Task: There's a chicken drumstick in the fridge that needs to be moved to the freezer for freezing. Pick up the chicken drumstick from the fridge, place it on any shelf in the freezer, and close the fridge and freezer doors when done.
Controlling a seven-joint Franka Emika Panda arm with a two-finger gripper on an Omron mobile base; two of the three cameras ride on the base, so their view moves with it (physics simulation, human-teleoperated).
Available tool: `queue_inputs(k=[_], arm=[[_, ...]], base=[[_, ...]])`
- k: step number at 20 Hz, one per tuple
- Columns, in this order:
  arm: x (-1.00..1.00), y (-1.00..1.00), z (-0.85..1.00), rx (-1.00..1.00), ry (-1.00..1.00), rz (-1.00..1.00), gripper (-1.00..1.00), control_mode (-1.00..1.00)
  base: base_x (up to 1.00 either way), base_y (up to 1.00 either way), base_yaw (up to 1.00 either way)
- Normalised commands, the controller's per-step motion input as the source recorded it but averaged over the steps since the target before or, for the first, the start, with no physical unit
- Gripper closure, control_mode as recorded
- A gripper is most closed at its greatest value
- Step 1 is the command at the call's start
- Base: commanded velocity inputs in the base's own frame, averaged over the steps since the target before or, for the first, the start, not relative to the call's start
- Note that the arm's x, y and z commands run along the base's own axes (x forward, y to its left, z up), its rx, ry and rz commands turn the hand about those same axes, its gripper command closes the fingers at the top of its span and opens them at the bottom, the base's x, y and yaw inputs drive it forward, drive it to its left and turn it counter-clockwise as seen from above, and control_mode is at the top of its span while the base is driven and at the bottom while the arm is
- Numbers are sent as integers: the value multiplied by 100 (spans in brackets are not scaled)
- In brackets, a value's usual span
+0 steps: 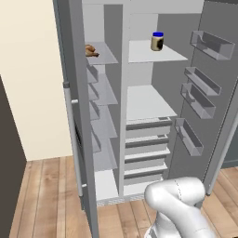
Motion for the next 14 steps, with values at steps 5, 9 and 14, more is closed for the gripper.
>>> queue_inputs(k=[5, 9, 14], arm=[[60, -47, -41, 3, -6, 17, -100, -100], [69, -32, -38, 1, 0, 20, -100, -100], [69, -30, -34, 2, 0, 19, -100, -100]], base=[[0, 0, 0], [0, 0, 0], [0, 0, 0]])
